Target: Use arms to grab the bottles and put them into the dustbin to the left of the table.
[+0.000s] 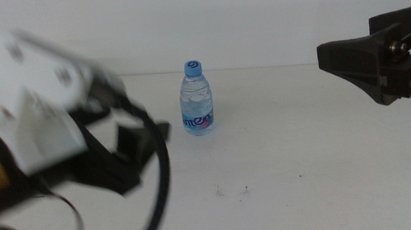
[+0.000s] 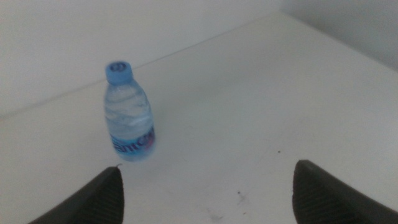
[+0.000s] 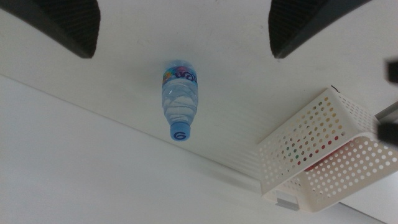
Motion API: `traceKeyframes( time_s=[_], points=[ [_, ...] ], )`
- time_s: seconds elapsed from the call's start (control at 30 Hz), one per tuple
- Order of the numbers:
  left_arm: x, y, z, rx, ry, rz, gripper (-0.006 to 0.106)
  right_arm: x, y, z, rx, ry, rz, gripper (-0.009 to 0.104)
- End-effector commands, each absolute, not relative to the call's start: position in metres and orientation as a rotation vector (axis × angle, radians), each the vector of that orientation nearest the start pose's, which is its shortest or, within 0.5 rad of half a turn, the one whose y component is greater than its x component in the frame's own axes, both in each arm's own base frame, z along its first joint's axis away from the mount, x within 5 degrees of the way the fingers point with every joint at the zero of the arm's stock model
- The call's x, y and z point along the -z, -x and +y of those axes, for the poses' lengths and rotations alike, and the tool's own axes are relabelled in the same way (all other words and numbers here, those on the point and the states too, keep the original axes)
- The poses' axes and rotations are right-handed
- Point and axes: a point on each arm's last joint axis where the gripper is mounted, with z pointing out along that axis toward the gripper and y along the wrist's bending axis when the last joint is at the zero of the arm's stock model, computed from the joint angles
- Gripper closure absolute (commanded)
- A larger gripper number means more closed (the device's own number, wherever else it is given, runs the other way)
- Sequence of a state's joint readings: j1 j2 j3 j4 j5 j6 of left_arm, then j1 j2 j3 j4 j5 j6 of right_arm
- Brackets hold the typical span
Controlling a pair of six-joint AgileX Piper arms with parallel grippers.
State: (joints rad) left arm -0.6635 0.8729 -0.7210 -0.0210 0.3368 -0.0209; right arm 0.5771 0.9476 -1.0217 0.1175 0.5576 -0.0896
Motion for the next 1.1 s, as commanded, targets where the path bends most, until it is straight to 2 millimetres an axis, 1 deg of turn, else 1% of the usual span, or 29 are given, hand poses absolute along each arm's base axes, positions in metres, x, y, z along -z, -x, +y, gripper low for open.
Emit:
traceKeyframes(
  time_s=[0.0,0.07,0.17,0.27,0.43,0.57,0.63,0.67,0.8,0.9,1.07],
  points=[
    [-0.311,-0.143,-0.117,0.551,-0.53,1.85,0.01,-0.405,-0.158,0.111,-0.447,0.599,1.88,0.013],
    [-0.289,-0.141,-0.116,0.575,-0.505,1.842,0.01,-0.405,-0.158,0.111,-0.447,0.599,1.88,0.013],
    [-0.266,-0.137,-0.112,0.585,-0.488,1.847,0.01,-0.405,-0.158,0.111,-0.447,0.599,1.88,0.013],
    [-0.252,-0.136,-0.105,0.571,-0.448,1.899,0.01,-0.405,-0.158,0.111,-0.448,0.597,1.881,0.013],
    [-0.239,-0.143,-0.095,0.502,-0.405,1.928,0.01,-0.405,-0.158,0.111,-0.448,0.597,1.881,0.013],
    [-0.225,-0.154,-0.093,0.473,-0.396,1.818,0.01,-0.405,-0.158,0.111,-0.449,0.595,1.882,0.013],
    [-0.219,-0.162,-0.094,0.469,-0.375,1.783,0.01,-0.405,-0.158,0.111,-0.449,0.595,1.882,0.013],
    [-0.212,-0.173,-0.096,0.467,-0.36,1.766,0.01,-0.405,-0.158,0.111,-0.449,0.595,1.882,0.013],
    [-0.198,-0.191,-0.104,0.484,-0.345,1.699,0.01,-0.405,-0.158,0.111,-0.449,0.595,1.882,0.013],
    [-0.185,-0.209,-0.114,0.482,-0.353,1.731,0.01,-0.405,-0.158,0.111,-0.449,0.595,1.882,0.013],
    [-0.169,-0.25,-0.138,0.463,-0.425,1.757,0.01,-0.405,-0.158,0.111,-0.449,0.595,1.882,0.013]
  ],
)
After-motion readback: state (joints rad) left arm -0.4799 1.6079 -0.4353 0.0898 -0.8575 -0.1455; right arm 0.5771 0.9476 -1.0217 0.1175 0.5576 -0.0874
